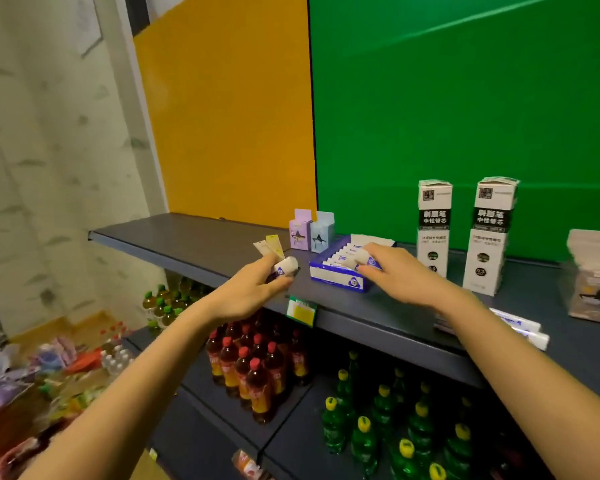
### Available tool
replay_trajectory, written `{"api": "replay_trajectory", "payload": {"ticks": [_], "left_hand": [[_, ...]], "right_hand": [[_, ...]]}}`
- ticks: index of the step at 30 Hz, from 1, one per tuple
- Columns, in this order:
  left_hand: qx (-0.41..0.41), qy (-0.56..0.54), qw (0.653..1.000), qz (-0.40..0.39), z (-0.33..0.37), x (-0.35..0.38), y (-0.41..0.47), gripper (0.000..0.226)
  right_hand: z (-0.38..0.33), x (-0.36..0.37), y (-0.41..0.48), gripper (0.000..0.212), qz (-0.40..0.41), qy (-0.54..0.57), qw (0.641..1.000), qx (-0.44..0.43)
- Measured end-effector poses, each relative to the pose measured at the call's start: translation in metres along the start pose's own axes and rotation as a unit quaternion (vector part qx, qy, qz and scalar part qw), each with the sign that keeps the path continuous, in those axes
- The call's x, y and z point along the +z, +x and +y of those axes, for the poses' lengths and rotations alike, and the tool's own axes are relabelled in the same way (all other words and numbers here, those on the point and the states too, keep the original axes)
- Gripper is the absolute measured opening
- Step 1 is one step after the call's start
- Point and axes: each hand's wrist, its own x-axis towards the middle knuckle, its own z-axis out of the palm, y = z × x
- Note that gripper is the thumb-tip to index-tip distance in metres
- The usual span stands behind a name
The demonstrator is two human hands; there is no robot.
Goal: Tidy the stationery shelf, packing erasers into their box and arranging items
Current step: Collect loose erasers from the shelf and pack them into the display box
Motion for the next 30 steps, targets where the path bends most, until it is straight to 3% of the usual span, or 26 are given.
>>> {"api": "replay_trajectory", "payload": {"ticks": [9,15,19,23,30], "left_hand": [[0.054,0.010,0.998,-0.009,-0.045,-0.003,0.120,0.024],[0.077,0.003,0.996,-0.047,-0.052,0.010,0.187,0.014],[0.106,0.006,0.992,-0.067,-0.054,0.014,0.216,0.028],[0.148,0.013,0.985,-0.087,-0.066,0.015,0.239,0.027],[0.210,-0.005,0.970,-0.123,-0.088,0.012,0.266,0.029]], "right_hand": [[0.021,-0.006,0.093,0.018,0.050,-0.082,0.993,0.062],[0.041,-0.003,0.135,0.023,0.045,-0.141,0.983,0.108],[0.055,0.004,0.149,0.027,0.041,-0.160,0.976,0.139],[0.070,0.014,0.160,0.019,0.051,-0.149,0.973,0.170],[0.083,0.030,0.173,0.025,0.046,-0.185,0.957,0.219]]}}
